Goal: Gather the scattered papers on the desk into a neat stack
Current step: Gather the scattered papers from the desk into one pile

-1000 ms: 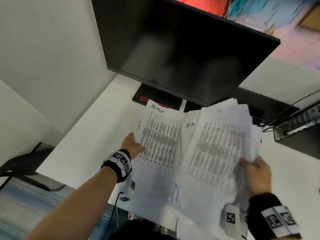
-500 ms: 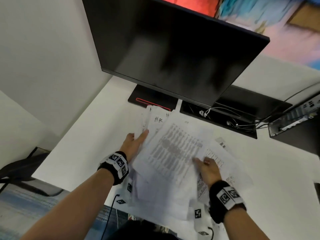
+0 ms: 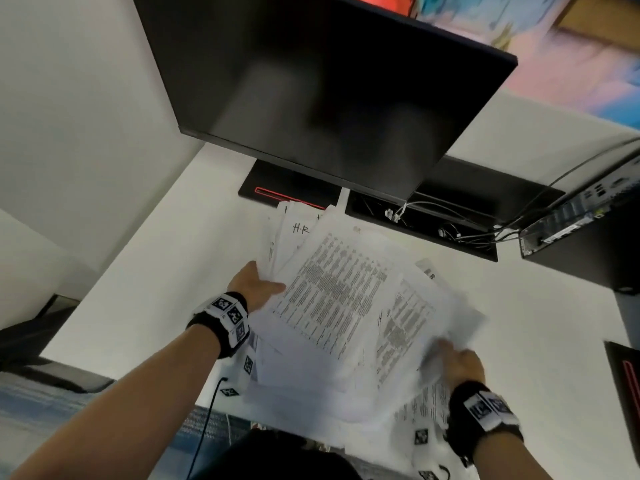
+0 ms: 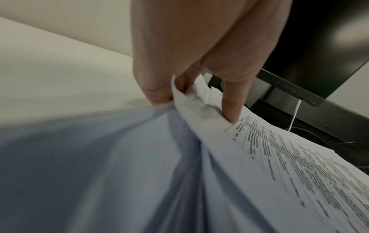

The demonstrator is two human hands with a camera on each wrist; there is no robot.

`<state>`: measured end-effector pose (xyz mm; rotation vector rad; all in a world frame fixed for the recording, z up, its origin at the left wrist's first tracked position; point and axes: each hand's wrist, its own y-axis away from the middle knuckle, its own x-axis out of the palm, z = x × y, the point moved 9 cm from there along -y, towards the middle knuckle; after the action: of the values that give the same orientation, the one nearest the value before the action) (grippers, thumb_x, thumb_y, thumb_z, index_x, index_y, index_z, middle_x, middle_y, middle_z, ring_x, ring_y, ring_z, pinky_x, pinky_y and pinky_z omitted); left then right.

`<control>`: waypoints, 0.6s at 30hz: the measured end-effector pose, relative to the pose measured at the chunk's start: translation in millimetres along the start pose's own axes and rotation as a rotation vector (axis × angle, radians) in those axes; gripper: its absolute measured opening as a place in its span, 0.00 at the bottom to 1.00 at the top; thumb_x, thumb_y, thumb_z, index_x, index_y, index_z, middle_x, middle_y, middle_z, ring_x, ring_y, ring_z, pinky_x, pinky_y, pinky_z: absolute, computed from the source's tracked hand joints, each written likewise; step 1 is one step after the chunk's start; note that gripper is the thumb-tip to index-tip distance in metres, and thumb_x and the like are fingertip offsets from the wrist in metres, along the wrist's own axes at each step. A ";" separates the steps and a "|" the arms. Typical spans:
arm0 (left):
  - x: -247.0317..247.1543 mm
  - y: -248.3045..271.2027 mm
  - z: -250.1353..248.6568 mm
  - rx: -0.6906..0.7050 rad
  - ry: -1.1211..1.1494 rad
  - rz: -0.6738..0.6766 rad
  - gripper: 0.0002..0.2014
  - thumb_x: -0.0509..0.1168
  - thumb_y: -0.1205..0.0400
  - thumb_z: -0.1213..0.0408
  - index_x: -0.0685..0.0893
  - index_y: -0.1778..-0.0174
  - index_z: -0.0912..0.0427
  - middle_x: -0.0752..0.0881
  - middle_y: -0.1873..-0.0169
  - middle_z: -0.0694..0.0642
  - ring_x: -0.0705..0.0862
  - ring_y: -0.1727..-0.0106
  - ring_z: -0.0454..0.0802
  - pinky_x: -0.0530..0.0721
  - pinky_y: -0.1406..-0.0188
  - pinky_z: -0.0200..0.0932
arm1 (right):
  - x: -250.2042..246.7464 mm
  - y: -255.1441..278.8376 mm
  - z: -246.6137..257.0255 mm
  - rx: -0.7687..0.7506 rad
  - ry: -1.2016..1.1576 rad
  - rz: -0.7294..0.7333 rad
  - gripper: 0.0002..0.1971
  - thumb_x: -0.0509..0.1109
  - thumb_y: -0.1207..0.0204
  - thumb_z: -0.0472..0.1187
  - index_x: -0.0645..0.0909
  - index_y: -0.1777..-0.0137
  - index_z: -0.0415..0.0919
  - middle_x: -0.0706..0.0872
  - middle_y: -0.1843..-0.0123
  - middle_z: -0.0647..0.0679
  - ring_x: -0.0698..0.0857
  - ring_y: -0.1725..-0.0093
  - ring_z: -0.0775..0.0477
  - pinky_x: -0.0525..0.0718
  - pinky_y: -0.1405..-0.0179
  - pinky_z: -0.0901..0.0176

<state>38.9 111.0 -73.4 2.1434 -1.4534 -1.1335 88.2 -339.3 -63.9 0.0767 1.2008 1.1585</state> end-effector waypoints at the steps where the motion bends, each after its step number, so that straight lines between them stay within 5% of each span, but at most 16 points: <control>1: 0.9 -2.1 -3.4 0.012 -0.017 0.014 0.48 0.80 0.31 0.48 0.68 0.18 0.62 0.78 0.23 0.61 0.78 0.25 0.63 0.78 0.26 0.57 | 8.8 1.6 10.4 -0.056 -0.013 0.032 0.29 0.71 0.23 0.54 0.79 0.35 0.28 0.86 0.41 0.29 0.86 0.47 0.32 0.83 0.49 0.48; 3: 0.5 -2.4 -7.6 0.014 -0.039 0.029 0.49 0.81 0.35 0.47 0.69 0.21 0.62 0.80 0.26 0.60 0.81 0.28 0.63 0.80 0.29 0.59 | 21.2 -3.0 22.7 -0.102 -0.057 0.074 0.29 0.78 0.30 0.52 0.80 0.39 0.28 0.88 0.46 0.33 0.88 0.51 0.35 0.86 0.52 0.47; 5: -2.2 -3.2 -4.2 0.003 -0.058 0.025 0.46 0.80 0.29 0.54 0.66 0.18 0.65 0.77 0.23 0.61 0.77 0.25 0.64 0.77 0.26 0.61 | 24.9 -6.9 25.5 -0.081 -0.031 0.118 0.30 0.83 0.36 0.49 0.84 0.43 0.25 0.90 0.50 0.30 0.91 0.54 0.32 0.89 0.51 0.42; 8: -6.8 -2.4 -1.8 -0.007 -0.016 0.020 0.44 0.80 0.27 0.63 0.65 0.18 0.67 0.75 0.22 0.62 0.74 0.23 0.64 0.74 0.23 0.62 | 16.6 -17.4 34.2 -0.118 -0.008 0.130 0.28 0.83 0.33 0.44 0.84 0.41 0.22 0.90 0.46 0.27 0.90 0.50 0.29 0.88 0.48 0.42; 13: -8.7 -5.2 3.6 -0.025 0.013 -0.023 0.34 0.78 0.27 0.73 0.72 0.26 0.68 0.80 0.29 0.64 0.79 0.28 0.66 0.79 0.28 0.63 | -61.5 6.9 95.1 -0.351 0.141 -0.146 0.25 0.74 0.23 0.43 0.80 0.37 0.19 0.85 0.38 0.21 0.85 0.38 0.23 0.80 0.40 0.42; 15: -7.8 -6.2 3.9 -0.023 0.024 -0.023 0.31 0.79 0.30 0.73 0.75 0.31 0.67 0.83 0.35 0.64 0.81 0.33 0.66 0.81 0.32 0.64 | -100.1 25.7 121.7 -0.484 0.047 -0.200 0.23 0.74 0.24 0.43 0.81 0.41 0.21 0.86 0.44 0.20 0.85 0.42 0.23 0.80 0.45 0.40; 18: -6.4 -6.8 4.9 -0.056 0.075 0.010 0.30 0.82 0.32 0.70 0.78 0.36 0.67 0.86 0.45 0.60 0.83 0.36 0.64 0.83 0.36 0.58 | -140.6 43.4 144.8 -0.607 -0.168 -0.075 0.18 0.75 0.28 0.46 0.86 0.48 0.31 0.90 0.55 0.32 0.89 0.56 0.28 0.88 0.57 0.36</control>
<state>38.4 120.4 -78.1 2.1142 -1.3823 -1.0662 182.1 -348.4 119.8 -0.3216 0.6631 1.3755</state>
